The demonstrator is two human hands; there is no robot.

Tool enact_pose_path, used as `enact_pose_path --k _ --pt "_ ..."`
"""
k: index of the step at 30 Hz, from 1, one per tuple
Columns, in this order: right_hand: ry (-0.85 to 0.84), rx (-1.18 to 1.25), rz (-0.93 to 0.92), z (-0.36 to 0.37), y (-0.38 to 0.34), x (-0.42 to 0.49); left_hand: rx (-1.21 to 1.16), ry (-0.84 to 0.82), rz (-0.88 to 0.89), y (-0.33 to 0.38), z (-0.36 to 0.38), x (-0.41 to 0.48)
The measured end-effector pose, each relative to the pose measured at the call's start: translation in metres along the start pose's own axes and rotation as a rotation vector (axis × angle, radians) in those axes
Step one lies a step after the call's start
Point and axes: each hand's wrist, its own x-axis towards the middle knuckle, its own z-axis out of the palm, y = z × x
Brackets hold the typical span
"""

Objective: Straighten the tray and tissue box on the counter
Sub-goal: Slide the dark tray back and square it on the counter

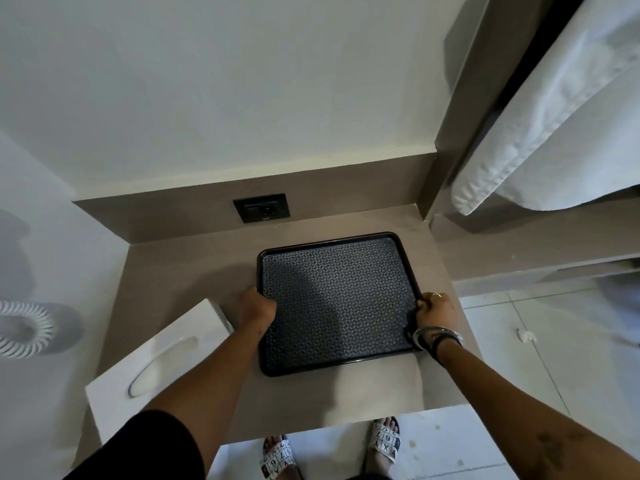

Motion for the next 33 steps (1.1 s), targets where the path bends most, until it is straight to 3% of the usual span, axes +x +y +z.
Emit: enact_pose_path --k 8,12,16,20,23,33 --pt "-0.026 -0.004 -0.022 0.010 0.010 0.000 0.166 0.025 0.066 -0.004 -0.001 -0.003" --pt "-0.015 -0.163 -0.086 0.005 0.004 -0.017 0.392 0.148 0.119 -0.003 0.007 -0.026" --pt "0.101 -0.389 -0.340 0.008 0.008 -0.060 0.431 0.158 0.430 -0.024 0.033 -0.071" --pt "-0.055 -0.540 -0.602 0.030 0.029 -0.102 0.463 0.090 0.710 -0.064 0.066 -0.121" --pt "-0.169 -0.618 -0.646 0.045 0.049 -0.117 0.595 -0.039 0.867 -0.092 0.083 -0.140" --pt "-0.295 -0.668 -0.638 0.050 0.043 -0.106 0.713 -0.175 0.844 -0.102 0.079 -0.121"
